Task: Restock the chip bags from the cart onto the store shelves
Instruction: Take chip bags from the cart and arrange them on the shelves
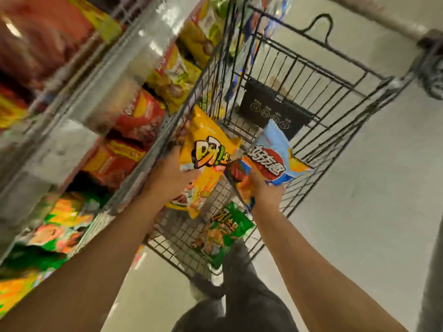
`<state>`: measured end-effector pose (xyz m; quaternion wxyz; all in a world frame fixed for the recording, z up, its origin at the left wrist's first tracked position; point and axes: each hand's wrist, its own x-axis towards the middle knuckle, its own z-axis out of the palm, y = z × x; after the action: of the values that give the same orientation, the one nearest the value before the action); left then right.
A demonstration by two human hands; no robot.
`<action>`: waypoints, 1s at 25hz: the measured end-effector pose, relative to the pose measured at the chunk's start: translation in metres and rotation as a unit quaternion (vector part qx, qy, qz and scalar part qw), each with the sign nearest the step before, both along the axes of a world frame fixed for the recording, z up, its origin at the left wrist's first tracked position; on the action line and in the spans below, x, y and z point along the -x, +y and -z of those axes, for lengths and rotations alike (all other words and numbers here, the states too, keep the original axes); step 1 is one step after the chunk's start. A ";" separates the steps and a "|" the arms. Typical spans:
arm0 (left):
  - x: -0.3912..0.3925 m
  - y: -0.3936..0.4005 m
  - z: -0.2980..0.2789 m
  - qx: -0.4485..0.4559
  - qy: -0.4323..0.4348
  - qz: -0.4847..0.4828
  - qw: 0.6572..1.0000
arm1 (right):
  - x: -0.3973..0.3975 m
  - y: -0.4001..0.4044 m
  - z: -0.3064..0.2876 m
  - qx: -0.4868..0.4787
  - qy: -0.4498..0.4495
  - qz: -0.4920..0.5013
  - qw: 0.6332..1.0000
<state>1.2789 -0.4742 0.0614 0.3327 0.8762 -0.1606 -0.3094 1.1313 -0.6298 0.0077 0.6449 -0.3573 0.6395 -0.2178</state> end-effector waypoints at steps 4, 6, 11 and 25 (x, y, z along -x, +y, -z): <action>0.045 0.055 -0.065 0.059 -0.072 0.000 0.996 | 0.055 0.036 -0.062 0.091 -0.086 -0.082 0.989; 0.065 0.079 -0.098 0.099 -0.079 -0.021 0.992 | 0.082 0.052 -0.090 0.111 -0.075 -0.118 0.984; 0.104 0.121 -0.166 0.186 -0.065 -0.071 0.978 | 0.131 0.067 -0.155 0.194 -0.080 -0.198 0.958; 0.198 0.162 -0.244 0.320 0.027 -0.226 0.920 | 0.133 0.045 -0.277 0.281 -0.168 -0.447 0.832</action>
<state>1.0810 -0.3123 0.3050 0.6605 0.7275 -0.0398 -0.1814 0.9986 -0.5851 0.2850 0.6410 -0.7282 0.2030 -0.1329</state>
